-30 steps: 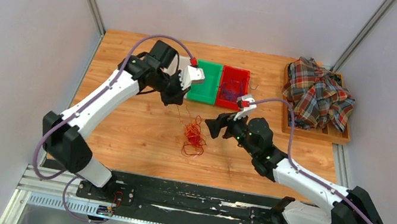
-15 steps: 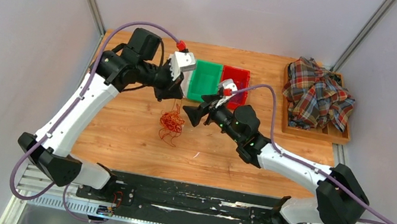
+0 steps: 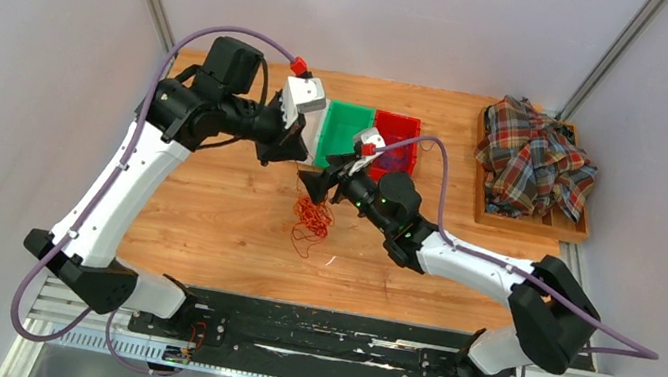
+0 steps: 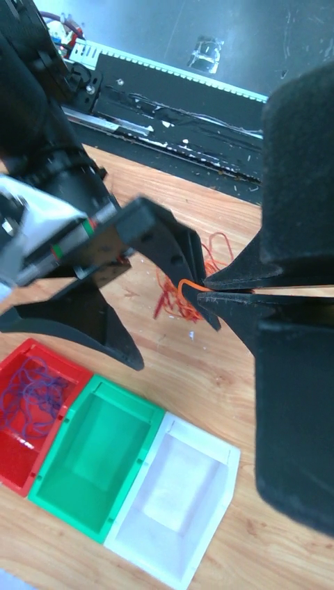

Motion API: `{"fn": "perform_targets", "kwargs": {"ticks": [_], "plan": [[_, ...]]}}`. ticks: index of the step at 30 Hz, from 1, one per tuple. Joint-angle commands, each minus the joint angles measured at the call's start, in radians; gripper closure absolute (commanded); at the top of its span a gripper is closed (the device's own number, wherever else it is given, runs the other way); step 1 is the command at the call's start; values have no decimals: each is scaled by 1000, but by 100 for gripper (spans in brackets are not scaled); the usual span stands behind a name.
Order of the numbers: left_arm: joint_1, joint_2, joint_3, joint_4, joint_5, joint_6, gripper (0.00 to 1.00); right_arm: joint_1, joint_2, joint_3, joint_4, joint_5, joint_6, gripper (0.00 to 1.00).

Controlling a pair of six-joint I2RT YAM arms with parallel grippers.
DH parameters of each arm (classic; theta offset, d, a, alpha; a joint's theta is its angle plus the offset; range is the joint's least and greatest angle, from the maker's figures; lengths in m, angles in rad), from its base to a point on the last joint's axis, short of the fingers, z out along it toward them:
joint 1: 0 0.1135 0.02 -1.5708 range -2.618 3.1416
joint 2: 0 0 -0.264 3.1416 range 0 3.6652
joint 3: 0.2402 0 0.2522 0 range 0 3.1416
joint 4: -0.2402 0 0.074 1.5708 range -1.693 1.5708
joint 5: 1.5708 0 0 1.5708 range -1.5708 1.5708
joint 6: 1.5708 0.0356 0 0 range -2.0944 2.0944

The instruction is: Untangle the cables

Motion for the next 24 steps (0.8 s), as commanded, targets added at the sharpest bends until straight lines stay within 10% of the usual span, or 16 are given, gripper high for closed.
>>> {"fn": "perform_targets", "kwargs": {"ticks": [1,24], "plan": [[-5,-29,69,-14,58,-29,99,13,65,64,55,67,-18,28],[-27,133,723,-14,-104,-58,100,69,390,-35,288,184,56,29]]}}
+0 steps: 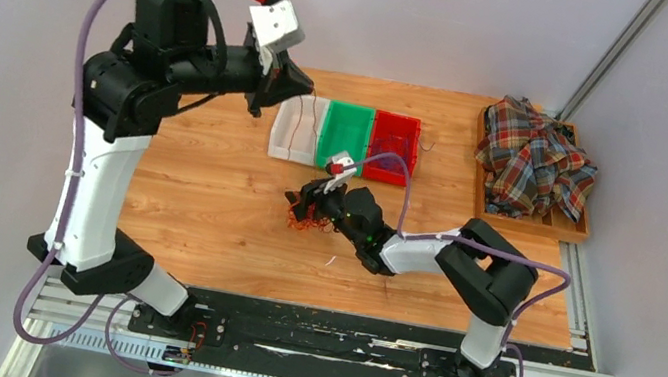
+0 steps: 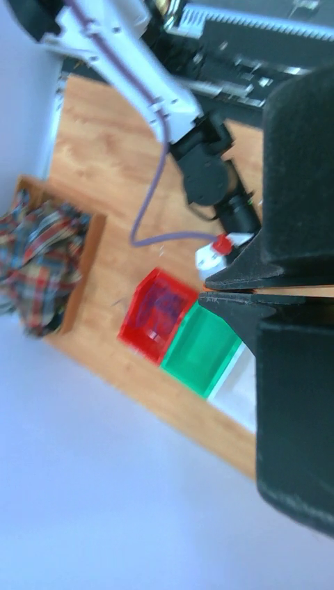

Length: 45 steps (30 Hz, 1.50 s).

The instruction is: Untangle the cables

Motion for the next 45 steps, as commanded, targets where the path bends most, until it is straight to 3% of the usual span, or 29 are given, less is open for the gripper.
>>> {"fn": "perform_targets", "kwargs": {"ticks": [1,4,9,19,24,33,45], "plan": [[-7,38,217,30,-113,35,99,16,59,-62,82,75,41,30],[-7,47,282,78,-198,82,100,21,84,-84,105,83,52,30],[-7,-43,167,324,-320,107,100,26,112,-112,126,99,67,33],[-7,-68,125,685,-521,186,100,37,135,-138,144,109,91,34],[-7,-58,105,645,-510,201,100,37,123,-151,165,108,86,31],[-8,-175,-323,755,-580,228,99,33,-48,-184,127,145,49,16],[-1,-108,-580,807,-641,282,100,-25,-350,-265,-18,274,-26,19]]}}
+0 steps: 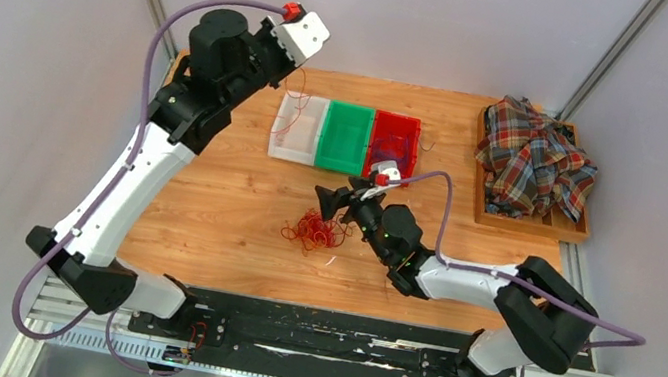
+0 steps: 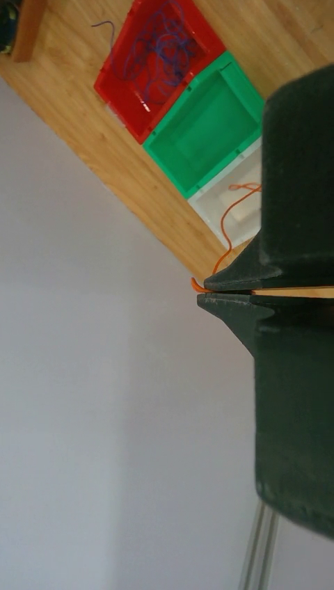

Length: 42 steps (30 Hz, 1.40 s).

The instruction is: Untangle the cables

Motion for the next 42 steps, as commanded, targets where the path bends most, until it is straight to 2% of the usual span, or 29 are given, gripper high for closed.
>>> {"fn": "perform_targets", "kwargs": {"ticks": [1,7,13,25,42], "plan": [[0,23,-25,68,-25,12,99,-40,-82,-31,-90,97,-35,20],[2,87,-11,43,29,-16,100,-109,-166,-74,-161,132,15,26],[2,196,72,40,58,-37,100,-155,-235,-126,-177,167,34,34],[1,431,245,18,106,-123,100,-198,-319,-192,-189,197,29,36],[1,651,186,94,60,-106,100,-261,-400,-256,-219,197,39,37]]}}
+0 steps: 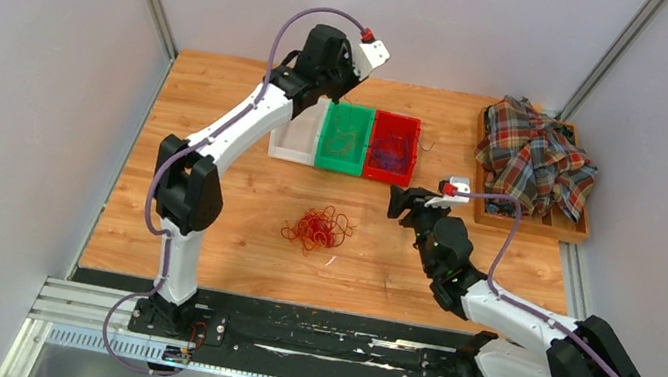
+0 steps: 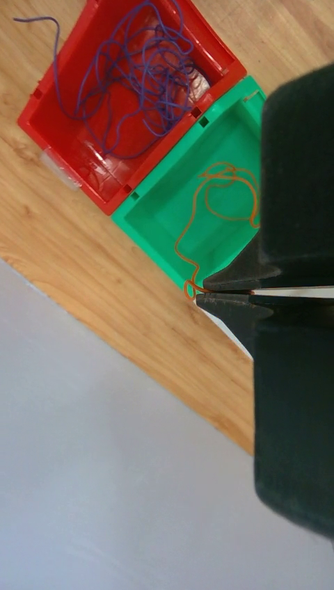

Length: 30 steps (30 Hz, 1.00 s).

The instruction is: Untangle the cables

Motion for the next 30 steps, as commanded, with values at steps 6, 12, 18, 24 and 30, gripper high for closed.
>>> {"fn": "perform_targets", "kwargs": {"ticks": [6,12,18,24,30], "plan": [[-14,67,-55,57,-1,-12,100,-24,7,-36,11,22,34,37],[-25,124,-98,94,-6,-2,100,-30,-1,-39,14,22,36,37],[-27,224,-71,99,-11,-9,100,-36,-33,-50,8,22,34,37],[-35,283,-87,126,-29,-35,100,-40,-68,-58,-14,13,35,37],[-33,271,-20,14,-65,-65,54,-42,-89,-53,-38,-8,41,37]]}}
